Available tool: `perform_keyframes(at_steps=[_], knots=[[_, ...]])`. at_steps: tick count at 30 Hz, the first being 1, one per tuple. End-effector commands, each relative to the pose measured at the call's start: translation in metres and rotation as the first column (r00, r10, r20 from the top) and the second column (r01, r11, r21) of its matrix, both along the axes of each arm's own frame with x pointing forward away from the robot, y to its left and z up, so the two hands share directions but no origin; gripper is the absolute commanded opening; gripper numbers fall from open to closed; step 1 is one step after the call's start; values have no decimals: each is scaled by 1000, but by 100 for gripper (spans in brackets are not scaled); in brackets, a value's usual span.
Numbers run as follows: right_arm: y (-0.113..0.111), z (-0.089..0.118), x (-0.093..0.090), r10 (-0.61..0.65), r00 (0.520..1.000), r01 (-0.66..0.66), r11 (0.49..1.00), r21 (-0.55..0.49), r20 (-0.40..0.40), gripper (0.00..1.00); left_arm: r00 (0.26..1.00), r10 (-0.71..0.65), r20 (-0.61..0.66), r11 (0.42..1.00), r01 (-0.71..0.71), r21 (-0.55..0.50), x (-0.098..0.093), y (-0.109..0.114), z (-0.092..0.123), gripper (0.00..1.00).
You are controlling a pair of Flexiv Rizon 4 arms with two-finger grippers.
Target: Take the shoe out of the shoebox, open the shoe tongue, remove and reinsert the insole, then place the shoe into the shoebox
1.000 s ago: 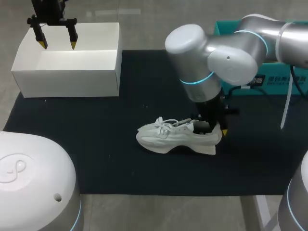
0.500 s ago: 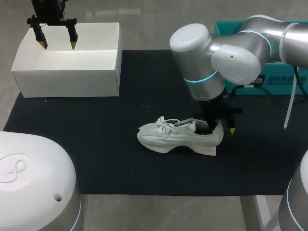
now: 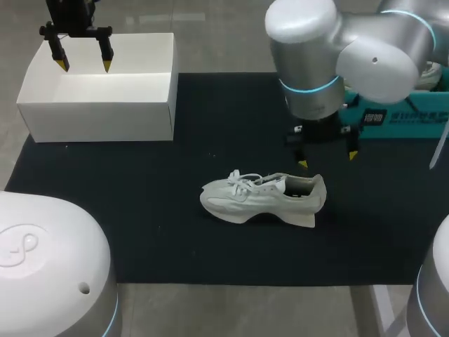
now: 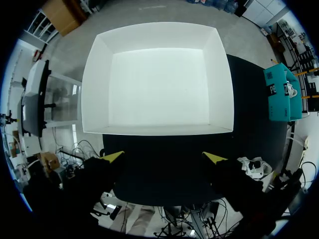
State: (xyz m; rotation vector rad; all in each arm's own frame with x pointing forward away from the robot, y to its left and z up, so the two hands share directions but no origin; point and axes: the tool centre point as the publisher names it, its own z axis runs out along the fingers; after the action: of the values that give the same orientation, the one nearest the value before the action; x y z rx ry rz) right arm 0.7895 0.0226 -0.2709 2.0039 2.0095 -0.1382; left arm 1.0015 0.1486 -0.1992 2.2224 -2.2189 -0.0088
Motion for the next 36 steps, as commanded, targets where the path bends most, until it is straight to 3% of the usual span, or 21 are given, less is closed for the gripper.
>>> perform_keyframes(at_steps=[1,3,6,8,36], knots=[[-42,35,-12,292,941,-331,900,283,173,100,1000,-1,2,1000,1,-2,-1,1,-1,100],[-50,41,-16,403,889,-458,807,372,218,100,1000,-1,2,1000,1,-2,-1,1,-1,100],[-65,46,-20,509,821,-570,704,425,258,100,1000,-1,2,1000,1,-2,-1,1,-1,100],[-77,50,-21,531,801,-595,658,462,276,100,1000,-1,2,1000,1,-2,-1,1,-1,100],[-77,50,-21,531,801,-595,658,462,276,100,1000,-1,2,1000,1,-2,-1,1,-1,100]])
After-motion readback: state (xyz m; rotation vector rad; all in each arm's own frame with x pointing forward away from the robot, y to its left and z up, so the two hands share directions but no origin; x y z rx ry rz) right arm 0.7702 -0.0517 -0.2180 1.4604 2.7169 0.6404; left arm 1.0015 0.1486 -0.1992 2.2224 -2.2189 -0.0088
